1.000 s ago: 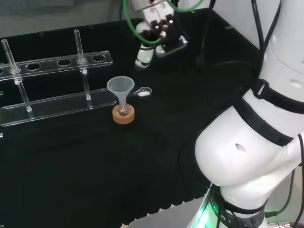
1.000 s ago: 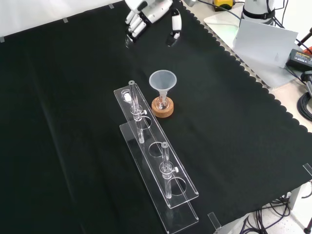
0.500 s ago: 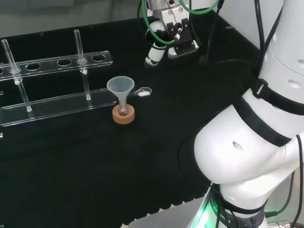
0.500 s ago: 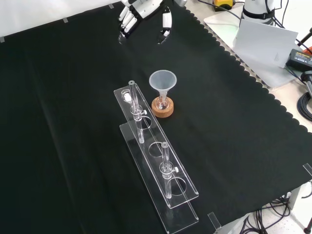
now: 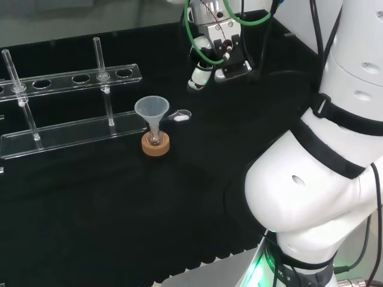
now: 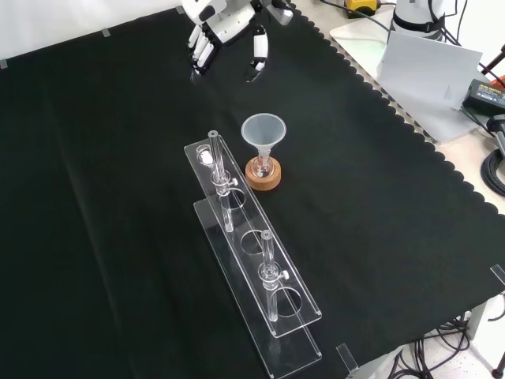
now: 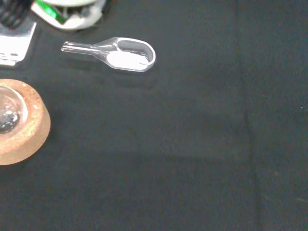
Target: Pick up the weighing funnel.
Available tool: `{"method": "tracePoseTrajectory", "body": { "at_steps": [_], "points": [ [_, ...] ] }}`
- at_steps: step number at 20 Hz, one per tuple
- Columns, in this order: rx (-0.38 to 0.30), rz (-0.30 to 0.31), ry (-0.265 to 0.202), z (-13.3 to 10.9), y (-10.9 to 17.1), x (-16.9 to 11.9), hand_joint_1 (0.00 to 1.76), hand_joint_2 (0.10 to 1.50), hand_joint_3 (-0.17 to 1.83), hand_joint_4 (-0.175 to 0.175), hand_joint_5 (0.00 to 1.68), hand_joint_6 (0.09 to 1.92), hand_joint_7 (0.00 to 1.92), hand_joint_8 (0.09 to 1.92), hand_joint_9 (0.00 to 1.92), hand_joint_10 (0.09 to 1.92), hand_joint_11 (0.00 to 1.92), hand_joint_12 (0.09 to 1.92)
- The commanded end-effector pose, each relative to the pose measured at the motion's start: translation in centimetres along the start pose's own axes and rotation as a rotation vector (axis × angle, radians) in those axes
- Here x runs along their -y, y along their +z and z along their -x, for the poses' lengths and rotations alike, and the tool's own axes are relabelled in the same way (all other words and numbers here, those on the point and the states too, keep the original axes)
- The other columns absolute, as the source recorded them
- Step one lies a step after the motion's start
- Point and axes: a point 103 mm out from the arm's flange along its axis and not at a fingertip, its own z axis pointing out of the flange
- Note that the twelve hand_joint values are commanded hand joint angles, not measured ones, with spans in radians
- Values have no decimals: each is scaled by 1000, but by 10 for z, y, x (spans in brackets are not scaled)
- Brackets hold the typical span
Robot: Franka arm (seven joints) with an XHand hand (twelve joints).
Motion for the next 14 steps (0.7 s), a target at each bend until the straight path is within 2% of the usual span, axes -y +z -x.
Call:
{"method": "tracePoseTrajectory", "body": {
  "at_steps": [1, 8, 14],
  "points": [
    [-33, -15, -32, 3, 39, -44, 889, 601, 592, -60, 532, 87, 484, 695, 735, 557, 506, 1290],
    [-42, -31, -54, -4, 62, -69, 914, 597, 594, -60, 542, 87, 452, 678, 734, 543, 512, 1284],
    [-56, -19, -78, -10, 80, -85, 920, 594, 596, -59, 544, 87, 436, 679, 727, 538, 512, 1281]
  ]
}}
